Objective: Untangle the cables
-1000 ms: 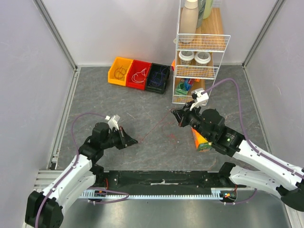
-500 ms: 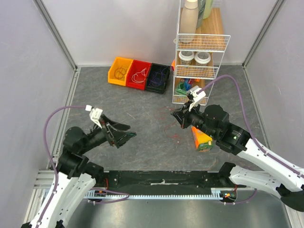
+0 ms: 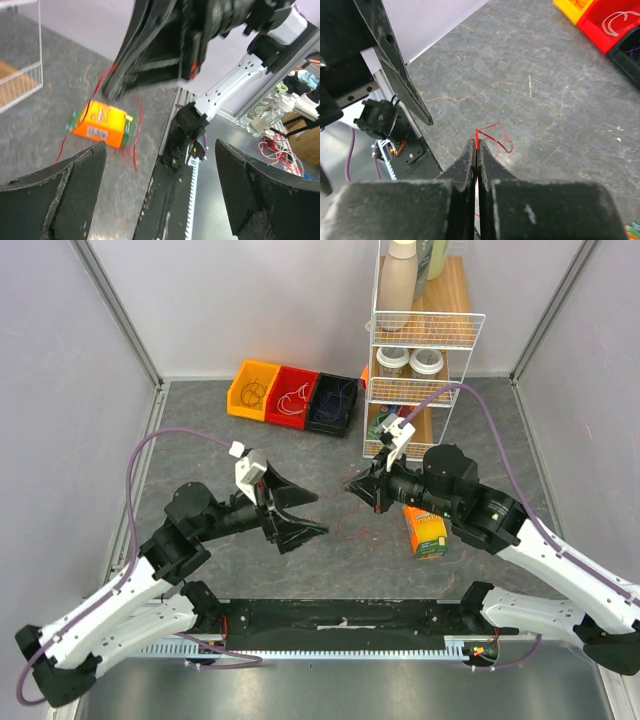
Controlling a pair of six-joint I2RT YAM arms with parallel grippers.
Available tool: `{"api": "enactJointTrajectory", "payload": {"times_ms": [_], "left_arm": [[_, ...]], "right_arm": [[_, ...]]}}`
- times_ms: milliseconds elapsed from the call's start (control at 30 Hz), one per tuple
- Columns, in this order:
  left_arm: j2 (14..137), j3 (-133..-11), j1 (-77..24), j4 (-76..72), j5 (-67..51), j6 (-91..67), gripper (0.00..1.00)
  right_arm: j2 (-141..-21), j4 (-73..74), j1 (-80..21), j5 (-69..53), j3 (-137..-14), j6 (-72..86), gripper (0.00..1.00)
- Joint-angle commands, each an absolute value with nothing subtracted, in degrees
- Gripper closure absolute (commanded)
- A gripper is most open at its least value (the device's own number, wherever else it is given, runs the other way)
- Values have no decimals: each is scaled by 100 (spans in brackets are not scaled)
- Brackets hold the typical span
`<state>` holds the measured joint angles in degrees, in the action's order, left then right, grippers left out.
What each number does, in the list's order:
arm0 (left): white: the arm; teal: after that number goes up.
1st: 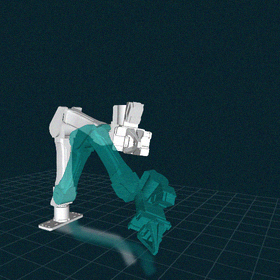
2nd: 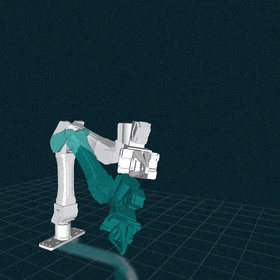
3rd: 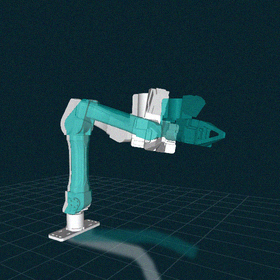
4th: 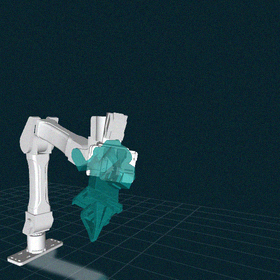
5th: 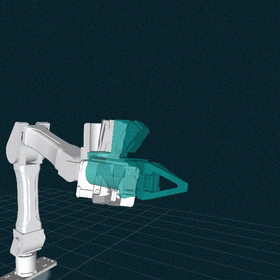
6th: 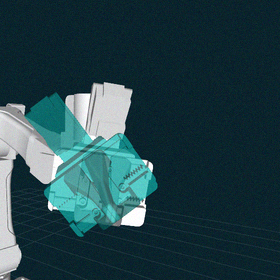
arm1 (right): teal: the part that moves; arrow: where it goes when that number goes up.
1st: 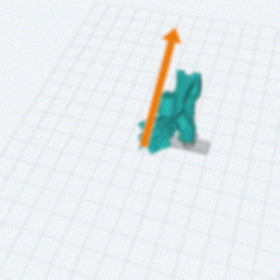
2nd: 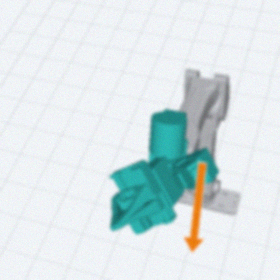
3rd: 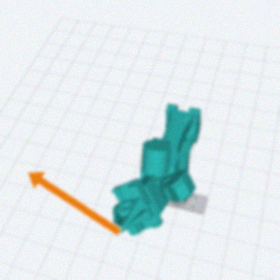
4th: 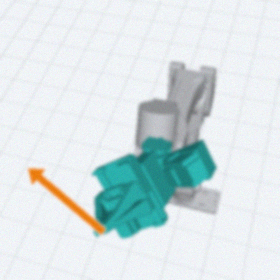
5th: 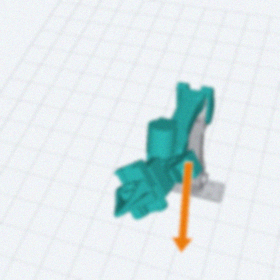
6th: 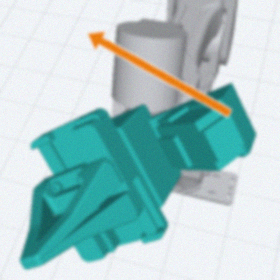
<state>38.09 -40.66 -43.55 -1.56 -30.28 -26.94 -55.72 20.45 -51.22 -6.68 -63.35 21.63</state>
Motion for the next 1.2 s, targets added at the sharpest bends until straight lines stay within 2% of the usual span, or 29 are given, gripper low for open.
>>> {"api": "enactJointTrajectory", "payload": {"times_ms": [0,200,500,633,767,800,933,1033,1067,1167], "left_arm": [[4568,-4842,-5079,-536,-1855,-1320,5],[5466,-4966,-5300,-984,-1662,-810,4],[5555,-4694,-5309,-1239,-1750,-97,3],[5624,-4500,-5309,-1415,-1346,324,13],[5774,-4395,-5300,-1573,-1230,667,17],[5801,-4395,-5309,-1573,-1274,711,22],[5775,-4220,-5309,-1652,-1547,616,54],[5661,-4008,-5300,-1714,-1687,484,88],[5591,-3947,-5309,-1705,-1731,431,94],[5318,-3692,-5309,-1801,-2003,238,98]], "right_arm": [[-5678,1934,-5124,-1160,-6557,2452,100],[-5660,1705,-5124,-1432,-6539,2689,100],[-5563,1503,-5124,-1573,-6442,2900,100],[-5581,1380,-5133,-1757,-6425,2997,100],[-5599,1301,-5124,-1924,-6442,3059,100],[-5599,1301,-5133,-1916,-6434,3059,100],[-5494,1336,-5124,-1872,-6469,3059,100],[-5449,1327,-5124,-1960,-6513,3067,100],[-5423,1345,-5124,-1960,-6530,3076,100],[-5388,1389,-5133,-1960,-6548,3050,100]]}}
